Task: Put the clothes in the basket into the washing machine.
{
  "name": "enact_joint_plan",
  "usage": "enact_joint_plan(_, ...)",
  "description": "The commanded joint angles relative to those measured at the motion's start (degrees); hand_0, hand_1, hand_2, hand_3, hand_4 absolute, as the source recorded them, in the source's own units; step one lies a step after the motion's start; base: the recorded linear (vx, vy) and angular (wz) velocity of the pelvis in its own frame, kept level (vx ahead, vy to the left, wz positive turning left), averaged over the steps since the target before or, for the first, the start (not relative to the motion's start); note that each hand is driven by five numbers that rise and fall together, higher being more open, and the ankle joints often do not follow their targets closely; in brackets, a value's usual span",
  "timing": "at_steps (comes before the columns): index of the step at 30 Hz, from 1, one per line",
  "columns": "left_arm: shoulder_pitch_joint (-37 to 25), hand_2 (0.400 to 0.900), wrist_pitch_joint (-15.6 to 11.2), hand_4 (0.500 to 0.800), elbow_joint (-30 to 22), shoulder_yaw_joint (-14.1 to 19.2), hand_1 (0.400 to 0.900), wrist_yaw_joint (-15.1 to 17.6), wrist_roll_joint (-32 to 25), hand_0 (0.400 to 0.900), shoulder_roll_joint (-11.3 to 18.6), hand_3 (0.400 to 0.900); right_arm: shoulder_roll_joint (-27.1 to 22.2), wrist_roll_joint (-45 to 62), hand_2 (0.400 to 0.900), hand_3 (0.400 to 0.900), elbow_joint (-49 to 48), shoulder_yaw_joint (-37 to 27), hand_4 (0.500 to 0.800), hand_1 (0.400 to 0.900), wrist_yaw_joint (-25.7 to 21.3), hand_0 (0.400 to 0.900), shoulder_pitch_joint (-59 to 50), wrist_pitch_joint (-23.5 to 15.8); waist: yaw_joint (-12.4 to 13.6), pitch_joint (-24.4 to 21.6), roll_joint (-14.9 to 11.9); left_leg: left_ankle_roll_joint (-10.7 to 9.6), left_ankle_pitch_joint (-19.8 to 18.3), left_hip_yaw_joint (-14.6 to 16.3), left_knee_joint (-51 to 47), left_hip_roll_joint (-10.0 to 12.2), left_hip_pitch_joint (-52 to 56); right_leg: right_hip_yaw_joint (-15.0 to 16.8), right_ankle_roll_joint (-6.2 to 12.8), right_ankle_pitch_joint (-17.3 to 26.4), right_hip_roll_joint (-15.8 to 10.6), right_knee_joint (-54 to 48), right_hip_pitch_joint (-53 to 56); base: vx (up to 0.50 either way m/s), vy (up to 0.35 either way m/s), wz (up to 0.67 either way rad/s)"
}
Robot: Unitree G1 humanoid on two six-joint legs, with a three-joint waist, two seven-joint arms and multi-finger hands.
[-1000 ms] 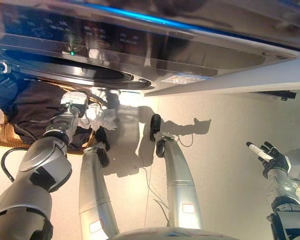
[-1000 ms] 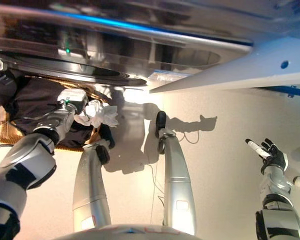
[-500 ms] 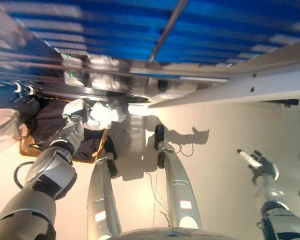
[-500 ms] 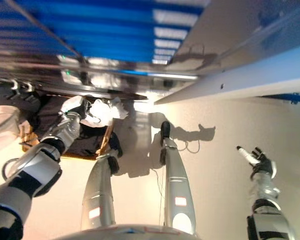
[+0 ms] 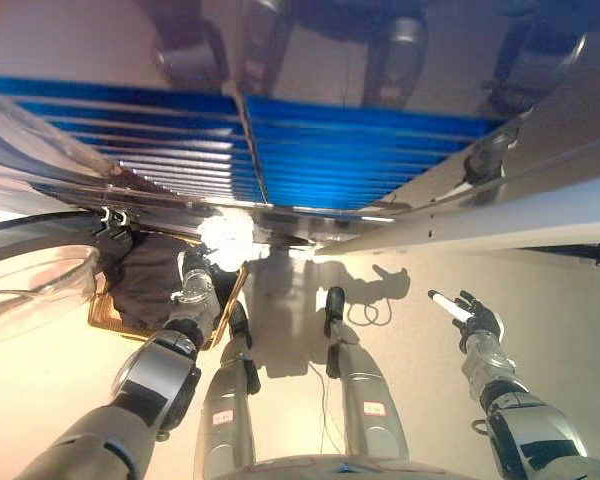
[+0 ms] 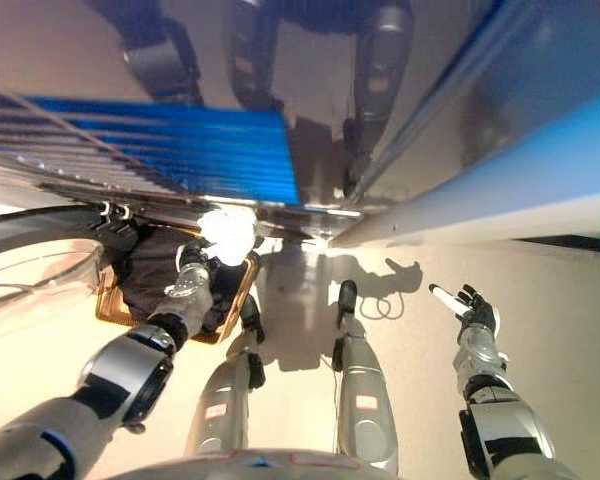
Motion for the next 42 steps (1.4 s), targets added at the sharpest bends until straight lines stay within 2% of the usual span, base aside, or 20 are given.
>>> enact_joint_plan(1, -5.21, 0.4, -9.83, 0.5, -1.1, 7.82, 0.4, 1.36, -8.62, 0.4, 0.58, 0.4, -2.29, -0.56, 0.9, 0.9, 2.68, 2.25, 0.8, 0.9, -3.52, 0.9, 0.58, -1.16, -0.24, -2.78, 0.36, -4.29, 1.67, -2.88, -0.34, 2.03, -2.42, -0.57, 2.59, 2.38, 0.44, -3.59, 2.26, 0.04, -0.01, -0.1)
enact_joint_plan(6, -7.21, 0.4, -13.14, 0.5, -3.02, 13.43, 0.4, -0.63, -17.85, 0.4, -1.02, 0.4, -0.91, -0.49, 0.9, 0.9, 4.46, 2.54, 0.8, 0.9, -3.87, 0.9, 0.24, -0.89, -0.49, -4.92, -1.01, -4.65, 2.1, -2.37, -2.43, 2.84, -0.56, -0.14, 2.87, 3.28, 1.2, -5.77, 3.67, 0.04, -0.006, -0.11)
enact_joint_plan(9, -9.04, 0.4, -14.07, 0.5, -4.23, 14.75, 0.4, -1.9, -20.14, 0.4, -1.01, 0.4, -1.02, -0.68, 0.9, 0.9, 5.23, 2.66, 0.8, 0.9, -3.28, 0.9, 0.8, -0.68, -1.22, -6.02, -2.03, -4.77, 2.29, -1.72, -3.44, 3.16, 0.23, 0.36, 2.99, 4.22, 1.69, -7.07, 3.85, 0.03, -0.01, -0.15)
enact_joint_plan(11, -10.12, 0.4, -13.36, 0.5, -3.81, 15.38, 0.4, -4.26, -22.3, 0.4, -0.11, 0.4, -1.57, -0.27, 0.9, 0.9, 5.49, 2.38, 0.8, 0.9, -2.56, 0.9, 1.02, -0.68, -1.85, -6.65, -2.55, -4.97, 2.38, -1.25, -3.72, 3.48, 0.33, 0.76, 3.07, 4.64, 1.94, -7.55, 3.59, 0.01, -0.003, -0.2)
enact_joint_plan(15, -10.96, 0.408, -9.82, 0.505, -2.7, 15.43, 0.408, -10.16, -24.52, 0.408, 1.28, 0.408, -3.43, -0.46, 0.9, 0.9, 6.19, 1.31, 0.8, 0.9, 0.32, 0.9, 3.43, 0.06, -3.22, -8.38, -3.18, -5.12, 2.37, -0.5, -4.41, 4.09, 0.75, 1.59, 3.17, 5.35, 2.3, -8.66, 3.35, 0.03, 0.002, -0.19)
enact_joint_plan(16, -11.07, 0.527, -9.89, 0.576, -3.35, 15.15, 0.527, -11.08, -24.32, 0.527, 1.46, 0.527, -3.88, -0.61, 0.9, 0.9, 6.28, 0.94, 0.8, 0.9, 0.89, 0.9, 4.07, 0.07, -3.52, -8.61, -3.24, -5.13, 2.31, -0.37, -4.48, 4.19, 0.81, 1.8, 3.21, 5.5, 2.35, -8.86, 3.26, 0.04, 0.005, -0.14)
enact_joint_plan(17, -10.72, 0.571, -9.37, 0.602, -3.68, 14.94, 0.571, -12.41, -24.45, 0.571, 1.29, 0.571, -4.27, -0.62, 0.9, 0.9, 6.24, 0.56, 0.8, 0.9, 1.45, 0.9, 4.49, 0.01, -3.64, -8.84, -3.31, -5.15, 2.33, -0.34, -4.56, 4.2, 0.82, 1.92, 3.2, 5.6, 2.39, -9.11, 3.19, 0.04, 0.007, -0.11)
enact_joint_plan(18, -10.2, 0.576, -8.95, 0.606, -4.36, 15.09, 0.576, -13.92, -25.06, 0.576, 1.11, 0.576, -4.61, -0.72, 0.9, 0.9, 6.22, 0.05, 0.8, 0.9, 2.06, 0.9, 5.17, -0.15, -3.81, -9.01, -3.35, -5.17, 2.33, -0.29, -4.56, 4.2, 0.76, 2.01, 3.23, 5.71, 2.4, -9.17, 3.18, 0.04, 0.006, -0.09)
enact_joint_plan(19, -9.61, 0.9, -8.54, 0.8, -4.63, 15.0, 0.9, -15.15, -24.94, 0.9, 1.2, 0.9, -5.0, -0.64, 0.9, 0.9, 6.27, -0.33, 0.8, 0.9, 2.68, 0.9, 5.57, -0.19, -3.89, -9.23, -3.34, -5.18, 2.27, -0.22, -4.52, 4.21, 0.74, 2.08, 3.26, 5.76, 2.38, -9.23, 3.1, 0.04, 0.015, -0.08)
enact_joint_plan(22, -8.0, 0.9, -7.63, 0.8, -3.2, 14.63, 0.9, -17.44, -24.01, 0.9, 1.86, 0.9, -5.74, -0.49, 0.9, 0.9, 7.06, -1.15, 0.8, 0.9, 4.38, 0.9, 6.3, -0.14, -3.86, -9.9, -3.13, -5.28, 2.09, -0.1, -4.42, 4.32, 1.0, 2.22, 3.27, 5.79, 2.29, -9.46, 3.16, 0.05, 0.009, -0.03)
enact_joint_plan(31, -5.27, 0.9, -8.82, 0.8, 1.29, 13.68, 0.9, -12.99, -17.94, 0.9, 3.59, 0.9, -5.05, -1.41, 0.9, 0.9, 7.94, -0.81, 0.8, 0.9, 4.08, 0.9, 5.33, -0.91, -2.48, -10.99, -1.78, -5.34, 1.59, -0.78, -4.17, 4.07, 2.32, 1.58, 3.33, 5.4, 1.57, -9.95, 5.41, 0.05, 0.009, 0.06)
enact_joint_plan(32, -4.35, 0.9, -9.35, 0.8, 1.9, 13.03, 0.9, -11.02, -14.41, 0.9, 4.13, 0.9, -4.57, -1.84, 0.9, 0.9, 7.97, -0.54, 0.8, 0.9, 3.61, 0.9, 5.13, -1.18, -2.07, -11.25, -1.46, -5.33, 1.5, -1.02, -4.3, 3.93, 2.82, 1.39, 3.4, 5.18, 1.42, -9.84, 5.99, 0.04, 0.009, 0.09)
enact_joint_plan(36, -0.46, 0.9, -7.58, 0.8, 4.89, 11.09, 0.9, -9.04, -6.75, 0.9, 5.65, 0.9, -3.95, -2.55, 0.9, 0.9, 7.37, -0.77, 0.8, 0.9, 3.84, 0.9, 6.16, -1.19, -1.44, -11.64, -1.34, -5.31, 1.76, -1.14, -4.96, 3.8, 4.9, 1.06, 3.52, 4.94, 1.25, -9.87, 8.13, 0.05, 0.004, 0.08)
enact_joint_plan(37, 0.99, 0.9, -7.11, 0.8, 5.87, 10.2, 0.9, -8.69, -3.76, 0.9, 6.13, 0.9, -3.93, -2.76, 0.9, 0.9, 7.25, -0.92, 0.8, 0.9, 4.01, 0.9, 6.37, -1.17, -1.22, -11.79, -1.15, -5.38, 1.43, -1.1, -5.22, 3.84, 5.87, 1.03, 3.62, 4.62, 1.22, -9.93, 9.08, 0.05, 0.015, 0.03)
enact_joint_plan(42, 9.41, 0.9, -5.49, 0.8, 7.45, 10.02, 0.9, -8.4, 3.03, 0.9, 6.15, 0.9, -3.34, -3.22, 0.9, 0.9, 6.79, -2.02, 0.8, 0.9, 5.17, 0.9, 7.83, -1.05, 0.48, -13.18, -0.8, -5.44, 1.62, -1.06, -6.66, 3.62, 9.61, 0.67, 3.96, 4.37, 0.82, -10.72, 12.63, 0.05, 0.001, 0.08)
